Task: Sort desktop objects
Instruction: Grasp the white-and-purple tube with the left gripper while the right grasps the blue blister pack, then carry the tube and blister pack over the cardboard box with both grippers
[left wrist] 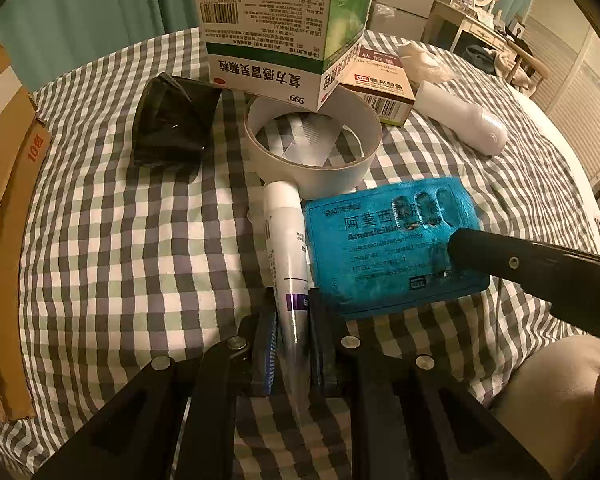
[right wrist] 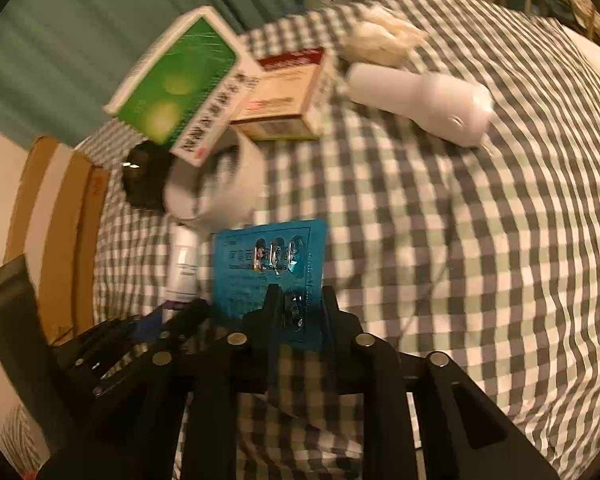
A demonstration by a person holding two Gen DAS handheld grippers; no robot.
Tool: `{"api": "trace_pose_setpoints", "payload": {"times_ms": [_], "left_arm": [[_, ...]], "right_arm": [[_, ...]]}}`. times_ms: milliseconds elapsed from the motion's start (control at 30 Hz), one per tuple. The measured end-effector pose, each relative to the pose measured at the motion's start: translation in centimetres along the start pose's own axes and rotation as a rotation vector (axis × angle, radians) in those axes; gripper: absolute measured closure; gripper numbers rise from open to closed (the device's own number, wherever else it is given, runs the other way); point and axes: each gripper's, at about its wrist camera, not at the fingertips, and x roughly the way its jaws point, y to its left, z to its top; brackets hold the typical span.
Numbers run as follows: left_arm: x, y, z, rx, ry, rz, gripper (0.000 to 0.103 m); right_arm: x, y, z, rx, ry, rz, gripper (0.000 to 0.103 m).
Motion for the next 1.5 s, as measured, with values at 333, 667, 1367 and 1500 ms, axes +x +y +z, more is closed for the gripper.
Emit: {"api": "trace_pose_setpoints", "payload": {"times_ms": [333, 667, 1367, 1500], "left_arm": [[-0.1, 0.5, -0.3, 0.008, -0.014, -0.014, 0.091], [-3.7, 2.4, -0.2, -0.029, -0.079, -0.049, 0.092], [-15.0, 5.3, -0.1, -0.075, -0.238, -0.027, 0.092], [-17.2, 6.6, -0.1, -0.092, -0.276, -0.024, 0.092]], "right_arm": [[0.4, 2.8, 0.2, -0.052, -0.007, 0.118, 0.091], [-1.8, 3.0, -0.2, -0.095, -0.094, 0.014, 0.093], [-8.8, 10.5, -2.0, -0.250, -0.237, -0.053, 0.095], [-10.5, 12.7, -2.4, -0.286, -0.266, -0.051, 0.095]]}}
